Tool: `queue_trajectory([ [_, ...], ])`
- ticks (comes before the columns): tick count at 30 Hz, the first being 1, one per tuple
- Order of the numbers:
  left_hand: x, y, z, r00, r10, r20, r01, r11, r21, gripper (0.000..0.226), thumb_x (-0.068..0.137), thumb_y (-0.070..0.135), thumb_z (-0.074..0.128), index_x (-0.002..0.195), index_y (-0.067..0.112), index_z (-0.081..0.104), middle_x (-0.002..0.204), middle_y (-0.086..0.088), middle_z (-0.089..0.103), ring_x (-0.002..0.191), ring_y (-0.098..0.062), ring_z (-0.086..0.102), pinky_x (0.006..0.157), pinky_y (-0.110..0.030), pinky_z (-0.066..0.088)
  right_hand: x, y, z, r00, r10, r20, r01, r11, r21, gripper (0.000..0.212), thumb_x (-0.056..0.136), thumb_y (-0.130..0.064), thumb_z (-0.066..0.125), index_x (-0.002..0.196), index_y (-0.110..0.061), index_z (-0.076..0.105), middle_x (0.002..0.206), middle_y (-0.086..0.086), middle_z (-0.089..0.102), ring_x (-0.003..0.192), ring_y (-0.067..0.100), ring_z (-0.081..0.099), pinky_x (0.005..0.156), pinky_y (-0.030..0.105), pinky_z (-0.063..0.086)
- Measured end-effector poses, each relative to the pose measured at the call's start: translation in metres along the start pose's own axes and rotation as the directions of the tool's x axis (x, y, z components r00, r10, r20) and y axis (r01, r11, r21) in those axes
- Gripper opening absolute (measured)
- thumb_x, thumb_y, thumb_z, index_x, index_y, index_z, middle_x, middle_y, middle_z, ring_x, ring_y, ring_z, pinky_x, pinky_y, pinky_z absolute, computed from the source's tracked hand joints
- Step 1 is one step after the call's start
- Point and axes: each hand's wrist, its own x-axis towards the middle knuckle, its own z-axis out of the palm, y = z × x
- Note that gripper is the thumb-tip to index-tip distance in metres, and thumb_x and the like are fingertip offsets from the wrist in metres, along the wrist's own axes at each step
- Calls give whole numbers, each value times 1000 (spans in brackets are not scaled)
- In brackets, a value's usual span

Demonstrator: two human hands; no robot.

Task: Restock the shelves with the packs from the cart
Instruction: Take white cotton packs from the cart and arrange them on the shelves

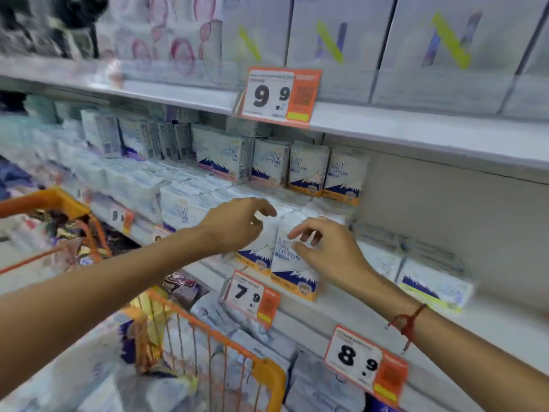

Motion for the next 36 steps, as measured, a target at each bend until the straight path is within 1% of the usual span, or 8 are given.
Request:
queue_trajectory([
  [7,-135,-34,-33,983,-184,26,181,979,95,25,97,29,45,117,32,59,110,17,60,95,-11,62,78,-31,48,-57,-57,57,955,-84,286,29,981,190,17,86,-16,64,81,-32,67,70,-6,60,57,8,51,60,27,43],
  [12,-230,-70,-16,903,-425,-66,430,889,159,25,95,36,49,118,34,58,121,15,60,108,-10,58,83,-30,49,-88,-83,108,865,-133,484,14,971,240,10,90,-23,60,92,-29,68,73,-9,59,57,4,48,59,21,40],
  [17,-262,-92,1,745,-661,-87,653,698,295,37,90,45,54,120,24,54,123,2,57,109,-20,57,86,-36,50,-92,-108,165,693,-59,718,67,998,18,30,92,-30,56,117,-15,57,105,7,62,95,27,61,83,43,51],
  [21,-261,-88,10,586,-802,114,606,527,596,89,70,77,54,134,16,38,137,-4,41,128,-27,38,97,-45,45,-103,-109,199,627,-10,779,263,944,-199,69,86,-54,56,137,-12,37,136,14,40,126,31,41,95,42,42],
  [24,-264,-84,10,469,-837,282,581,533,615,111,58,77,65,148,30,18,157,-6,10,143,-36,9,105,-67,25,-113,-100,206,645,18,764,285,922,-263,84,82,-58,59,145,-12,26,145,11,27,133,31,30,101,42,38],
  [26,-263,-81,7,409,-841,353,580,539,611,116,58,72,70,149,38,8,158,-9,-7,143,-42,0,106,-70,19,-117,-97,206,641,42,766,254,930,-264,81,82,-57,60,144,-15,28,148,11,22,135,32,27,104,43,36],
  [32,-260,-90,-1,482,-609,630,418,792,445,98,64,74,64,145,39,23,151,4,17,136,-24,28,110,-41,32,-108,-97,198,657,19,753,131,982,-139,73,74,-46,74,134,-18,43,133,7,35,125,26,37,97,37,41],
  [36,-260,-89,11,547,-539,641,315,841,439,91,60,71,70,139,42,33,140,6,29,128,-21,31,109,-43,33,-111,-100,195,615,-36,788,98,995,-30,71,76,-31,77,132,-14,38,128,6,46,120,23,40,93,35,39],
])
